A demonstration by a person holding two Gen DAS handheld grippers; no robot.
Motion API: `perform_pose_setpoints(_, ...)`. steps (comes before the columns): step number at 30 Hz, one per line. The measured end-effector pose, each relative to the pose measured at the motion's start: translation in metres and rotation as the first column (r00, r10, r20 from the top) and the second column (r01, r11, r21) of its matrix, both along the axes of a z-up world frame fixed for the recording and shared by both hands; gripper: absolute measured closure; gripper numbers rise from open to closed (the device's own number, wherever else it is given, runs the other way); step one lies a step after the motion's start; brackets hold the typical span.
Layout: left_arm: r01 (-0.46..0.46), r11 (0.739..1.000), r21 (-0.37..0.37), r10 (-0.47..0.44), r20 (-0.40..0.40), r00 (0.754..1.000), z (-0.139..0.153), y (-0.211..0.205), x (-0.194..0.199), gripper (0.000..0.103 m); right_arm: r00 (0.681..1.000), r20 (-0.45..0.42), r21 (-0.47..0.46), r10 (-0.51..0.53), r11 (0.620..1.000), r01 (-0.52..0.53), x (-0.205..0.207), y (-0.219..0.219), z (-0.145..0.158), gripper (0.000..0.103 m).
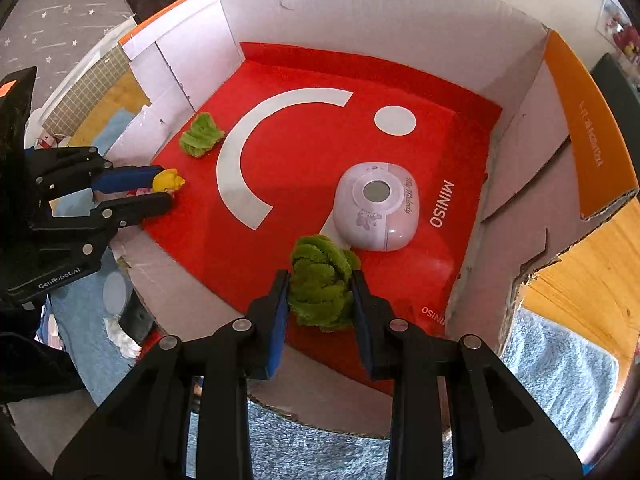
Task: Organize objects
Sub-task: 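Carry the doll and green yarn into the box with both grippers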
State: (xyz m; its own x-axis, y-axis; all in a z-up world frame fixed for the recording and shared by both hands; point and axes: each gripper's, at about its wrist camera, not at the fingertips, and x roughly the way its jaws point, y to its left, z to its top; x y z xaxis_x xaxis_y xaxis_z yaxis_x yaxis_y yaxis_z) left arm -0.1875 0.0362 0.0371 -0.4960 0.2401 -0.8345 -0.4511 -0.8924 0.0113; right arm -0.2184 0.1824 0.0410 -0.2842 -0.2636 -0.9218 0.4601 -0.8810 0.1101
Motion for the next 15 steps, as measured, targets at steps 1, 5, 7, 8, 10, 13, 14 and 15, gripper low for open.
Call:
perform_pose_setpoints(1, 0.001, 1.000, -0.007, -0.001, 0.000, 1.000, -0.0008, 0.0011, -0.0002, 0.082, 1.000, -0.001, 0.003, 0.002, 1.000, -0.002, 0.0007, 0.0000, 0.0000, 0.075)
perform_pose_setpoints(5, 0.003, 1.000, -0.018, -0.003, 0.005, 1.000, -0.0020, 0.0015, -0.0024, 0.082, 1.000, -0.003, 0.019, 0.007, 1.000, -0.007, 0.0022, 0.0000, -0.0002, 0.075)
perform_pose_setpoints(7, 0.005, 1.000, -0.024, -0.005, 0.004, 1.000, -0.0024, 0.0018, -0.0025, 0.082, 1.000, -0.003, 0.025, 0.008, 1.000, -0.008, 0.0028, 0.0001, 0.0003, 0.075)
perform_pose_setpoints(8, 0.006, 1.000, -0.025, -0.005, 0.004, 1.000, -0.0025, 0.0019, -0.0025, 0.082, 1.000, -0.004, 0.027, 0.008, 1.000, -0.008, 0.0030, 0.0006, 0.0007, 0.075)
perform_pose_setpoints(10, 0.006, 1.000, -0.026, -0.006, 0.004, 1.000, -0.0027, 0.0018, -0.0026, 0.082, 1.000, -0.003, 0.027, 0.007, 1.000, -0.007, 0.0033, 0.0017, 0.0011, 0.075)
perform_pose_setpoints(13, 0.007, 1.000, -0.026, -0.006, 0.005, 1.000, -0.0027, 0.0016, -0.0029, 0.082, 1.000, -0.002, 0.028, 0.007, 1.000, -0.007, 0.0037, 0.0036, 0.0021, 0.075)
perform_pose_setpoints(14, 0.007, 1.000, -0.026, -0.007, 0.005, 1.000, -0.0026, 0.0015, -0.0032, 0.082, 1.000, -0.002, 0.029, 0.006, 1.000, -0.006, 0.0040, 0.0035, 0.0022, 0.075)
perform_pose_setpoints(15, 0.007, 1.000, -0.026, -0.007, 0.005, 1.000, -0.0026, 0.0016, -0.0032, 0.082, 1.000, -0.002, 0.030, 0.006, 1.000, -0.006, 0.0042, 0.0041, 0.0028, 0.075)
